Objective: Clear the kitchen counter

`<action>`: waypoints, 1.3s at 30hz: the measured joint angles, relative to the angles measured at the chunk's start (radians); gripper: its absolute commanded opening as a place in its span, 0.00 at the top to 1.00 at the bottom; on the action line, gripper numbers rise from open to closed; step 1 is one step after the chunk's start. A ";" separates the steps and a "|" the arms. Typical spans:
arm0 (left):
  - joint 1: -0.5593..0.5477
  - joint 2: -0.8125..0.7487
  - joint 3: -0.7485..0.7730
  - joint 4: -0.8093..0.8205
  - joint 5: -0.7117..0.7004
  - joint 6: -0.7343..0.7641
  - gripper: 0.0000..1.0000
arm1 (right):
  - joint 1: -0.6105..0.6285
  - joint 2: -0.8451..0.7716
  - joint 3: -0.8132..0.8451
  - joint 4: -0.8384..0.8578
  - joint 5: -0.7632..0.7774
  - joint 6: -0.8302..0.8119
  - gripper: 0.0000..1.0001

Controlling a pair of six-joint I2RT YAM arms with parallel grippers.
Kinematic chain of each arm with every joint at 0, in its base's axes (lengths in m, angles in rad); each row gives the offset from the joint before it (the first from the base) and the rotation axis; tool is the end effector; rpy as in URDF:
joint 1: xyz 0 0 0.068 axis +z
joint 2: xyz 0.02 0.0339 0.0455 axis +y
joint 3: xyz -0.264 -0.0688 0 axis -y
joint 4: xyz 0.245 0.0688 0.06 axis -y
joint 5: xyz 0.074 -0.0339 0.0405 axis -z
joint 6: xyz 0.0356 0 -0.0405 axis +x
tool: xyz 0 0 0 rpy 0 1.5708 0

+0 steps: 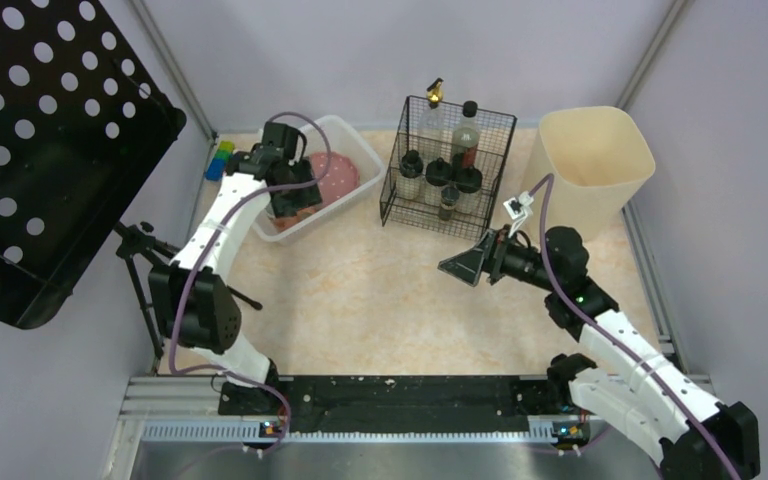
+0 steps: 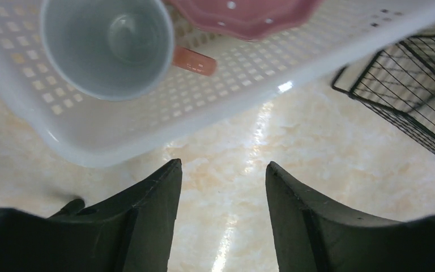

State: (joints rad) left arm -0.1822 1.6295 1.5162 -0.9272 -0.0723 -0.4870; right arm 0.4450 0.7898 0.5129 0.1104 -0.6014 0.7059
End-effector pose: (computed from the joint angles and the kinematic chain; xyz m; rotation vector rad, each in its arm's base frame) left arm 0.3359 -0.0593 0.3145 -0.4222 2.5797 -0.1438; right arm 0.1611 0.0992 0.2746 -0.2405 1.8969 1.3326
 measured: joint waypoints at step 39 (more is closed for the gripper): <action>-0.463 -0.620 -0.350 0.454 0.241 0.094 0.01 | 0.000 0.019 0.532 -0.518 0.611 -0.270 0.01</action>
State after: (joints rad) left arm -0.6453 1.0092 1.1664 -0.4728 0.1692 -0.3931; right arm 0.4450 0.8093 1.0451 -0.4080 0.0093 0.4358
